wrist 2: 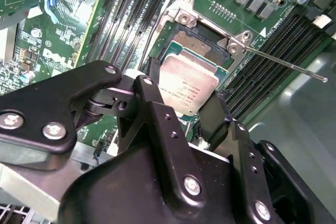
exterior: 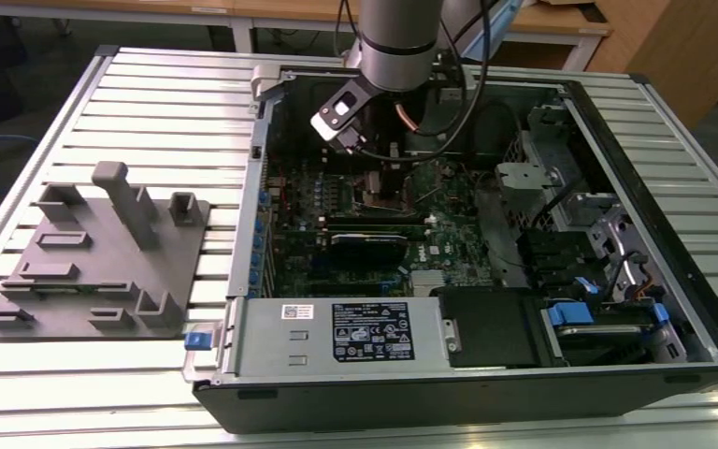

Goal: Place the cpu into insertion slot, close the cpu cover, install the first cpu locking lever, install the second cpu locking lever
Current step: 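Place the cpu into insertion slot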

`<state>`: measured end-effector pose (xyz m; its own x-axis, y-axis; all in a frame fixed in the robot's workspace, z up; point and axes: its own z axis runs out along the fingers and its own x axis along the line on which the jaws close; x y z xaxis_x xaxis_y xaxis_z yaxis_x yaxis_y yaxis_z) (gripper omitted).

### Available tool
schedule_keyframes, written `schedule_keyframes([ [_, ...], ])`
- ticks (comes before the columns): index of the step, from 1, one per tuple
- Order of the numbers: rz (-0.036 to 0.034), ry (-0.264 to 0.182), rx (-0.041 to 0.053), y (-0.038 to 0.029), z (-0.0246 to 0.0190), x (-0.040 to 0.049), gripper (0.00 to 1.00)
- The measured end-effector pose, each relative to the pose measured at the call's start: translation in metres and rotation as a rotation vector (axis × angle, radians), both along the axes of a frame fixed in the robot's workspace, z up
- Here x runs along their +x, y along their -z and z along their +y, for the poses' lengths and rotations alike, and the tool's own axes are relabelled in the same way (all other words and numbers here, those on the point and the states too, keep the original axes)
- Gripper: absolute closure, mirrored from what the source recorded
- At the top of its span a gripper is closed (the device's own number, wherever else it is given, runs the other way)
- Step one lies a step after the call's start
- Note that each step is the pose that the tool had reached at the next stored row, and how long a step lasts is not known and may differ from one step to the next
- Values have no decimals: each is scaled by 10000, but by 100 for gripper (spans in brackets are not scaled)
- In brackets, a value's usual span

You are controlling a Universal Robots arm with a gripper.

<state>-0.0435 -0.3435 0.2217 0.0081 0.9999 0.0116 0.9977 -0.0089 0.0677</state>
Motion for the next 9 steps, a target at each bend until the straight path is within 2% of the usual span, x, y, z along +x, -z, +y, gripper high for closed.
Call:
schedule_keyframes([
  [4, -1, 1, -27, 37, 0, -4, 46],
  [9, -1, 1, -32, 40, 0, -5, 46],
])
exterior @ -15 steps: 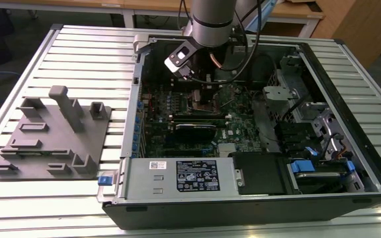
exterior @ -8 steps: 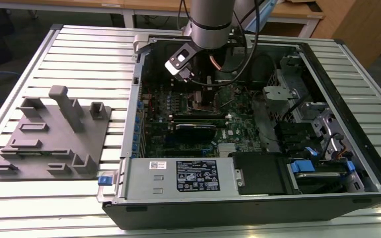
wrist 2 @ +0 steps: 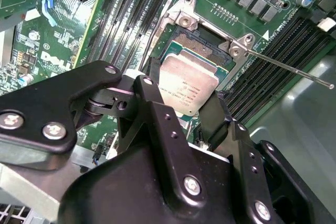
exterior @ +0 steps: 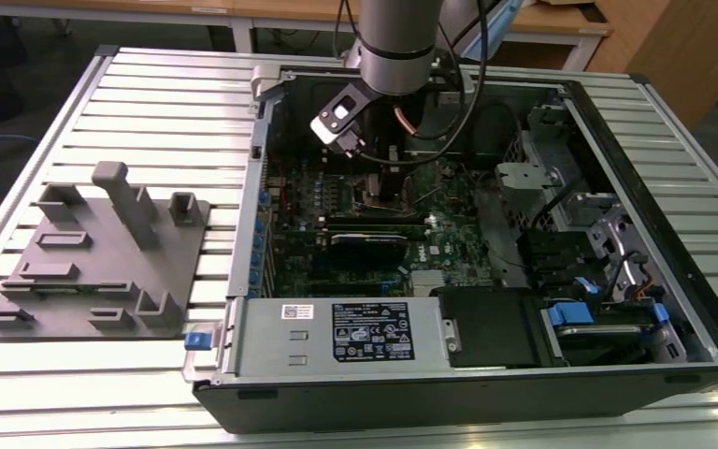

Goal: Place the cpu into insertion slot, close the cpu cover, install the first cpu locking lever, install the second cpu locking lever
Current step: 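Place the cpu into insertion slot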

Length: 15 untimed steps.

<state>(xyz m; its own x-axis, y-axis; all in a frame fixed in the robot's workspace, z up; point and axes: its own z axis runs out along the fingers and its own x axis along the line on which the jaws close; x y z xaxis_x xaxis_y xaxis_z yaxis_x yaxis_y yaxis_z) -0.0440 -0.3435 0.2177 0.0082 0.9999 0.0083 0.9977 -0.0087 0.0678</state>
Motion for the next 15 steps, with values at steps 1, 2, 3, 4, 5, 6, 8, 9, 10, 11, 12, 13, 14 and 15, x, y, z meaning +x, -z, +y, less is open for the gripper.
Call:
schedule_keyframes([
  [1, -2, 0, 4, 4, 1, 0, 46],
  [2, -3, 0, 5, 12, 1, 1, 46],
  [3, -2, 1, 3, 21, 1, 0, 46],
  [4, -1, 0, 2, 29, 0, 0, 46],
  [5, -2, 0, 3, 37, 1, 0, 46],
  [6, -1, 0, 2, 44, 0, 0, 46],
  [8, -1, 1, 1, 54, 2, 0, 46],
  [9, 0, 2, 0, 57, 7, -1, 46],
  [10, -1, 2, 1, 60, 14, 0, 46],
  [11, -2, 0, 2, 62, 16, 0, 46],
  [12, -2, 0, 3, 66, 16, 0, 46],
  [13, -2, -1, 2, 72, 17, 0, 46],
  [14, -2, -1, 1, 78, 17, 0, 46],
  [15, -2, 0, 2, 87, 17, 0, 46],
])
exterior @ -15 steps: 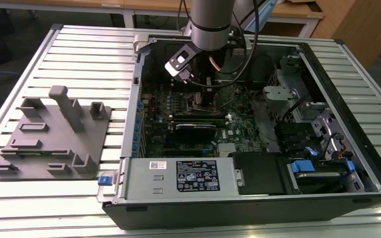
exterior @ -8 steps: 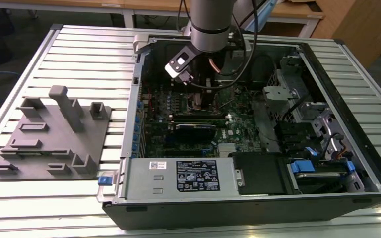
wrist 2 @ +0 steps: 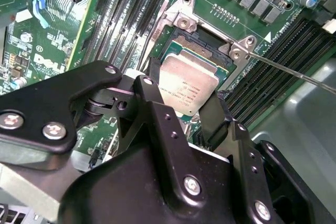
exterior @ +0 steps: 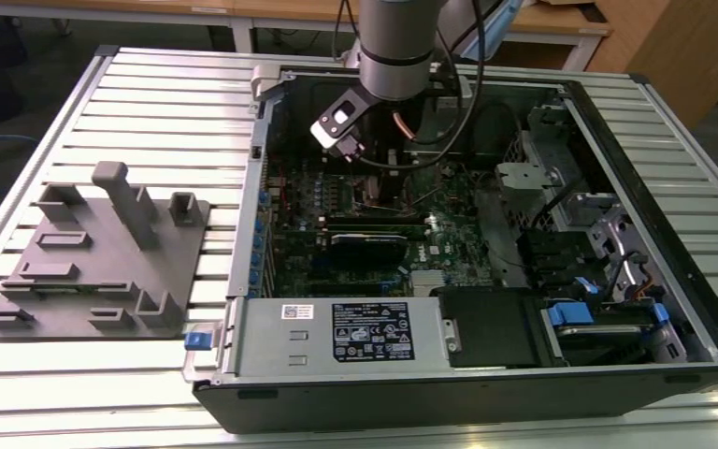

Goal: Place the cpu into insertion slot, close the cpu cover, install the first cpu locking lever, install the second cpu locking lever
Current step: 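Place the cpu into insertion slot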

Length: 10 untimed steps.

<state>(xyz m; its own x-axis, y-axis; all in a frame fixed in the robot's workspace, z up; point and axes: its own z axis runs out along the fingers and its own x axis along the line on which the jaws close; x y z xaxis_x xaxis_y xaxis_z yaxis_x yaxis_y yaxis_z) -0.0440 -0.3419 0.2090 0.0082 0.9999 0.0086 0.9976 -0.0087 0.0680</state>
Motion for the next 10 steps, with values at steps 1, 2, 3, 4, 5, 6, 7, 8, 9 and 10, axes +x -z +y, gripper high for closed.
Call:
schedule_keyframes([
  [1, 0, 0, 0, 8, 0, 0, 46],
  [2, 0, 0, 0, 17, 0, 0, 46],
  [3, 1, 0, -1, 26, 0, 0, 46],
  [4, 0, 1, 0, 35, 0, 0, 46],
  [5, 0, 1, 0, 42, 0, 0, 46],
  [6, 1, 1, -1, 51, 0, 0, 46],
  [7, 1, 1, -1, 60, 0, 0, 46],
  [8, 1, 1, -1, 70, 0, 0, 46],
  [9, 0, 1, -1, 79, 0, 0, 46],
  [10, 1, 1, 0, 88, 0, 0, 46],
])
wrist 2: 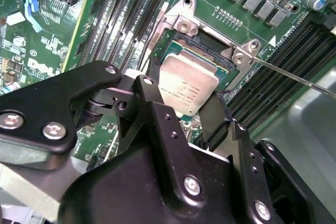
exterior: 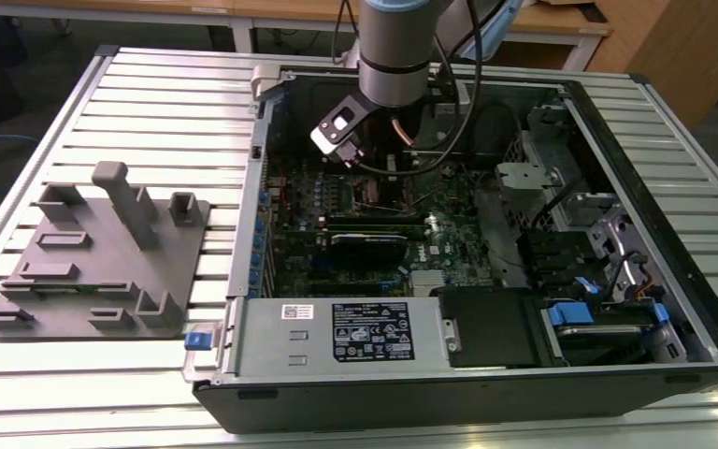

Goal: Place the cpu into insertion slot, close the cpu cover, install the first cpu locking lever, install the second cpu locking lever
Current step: 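Place the cpu into insertion slot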

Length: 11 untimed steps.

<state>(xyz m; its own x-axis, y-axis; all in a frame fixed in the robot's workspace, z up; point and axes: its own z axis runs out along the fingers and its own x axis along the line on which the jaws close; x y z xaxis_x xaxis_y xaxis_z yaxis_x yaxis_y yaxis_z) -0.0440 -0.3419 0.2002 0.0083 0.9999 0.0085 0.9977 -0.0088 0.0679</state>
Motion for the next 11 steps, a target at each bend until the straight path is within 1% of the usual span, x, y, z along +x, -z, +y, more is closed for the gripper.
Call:
schedule_keyframes([
  [7, 0, 1, 5, 16, 9, -9, 46],
  [11, -1, 23, 17, 42, 14, -11, 46],
])
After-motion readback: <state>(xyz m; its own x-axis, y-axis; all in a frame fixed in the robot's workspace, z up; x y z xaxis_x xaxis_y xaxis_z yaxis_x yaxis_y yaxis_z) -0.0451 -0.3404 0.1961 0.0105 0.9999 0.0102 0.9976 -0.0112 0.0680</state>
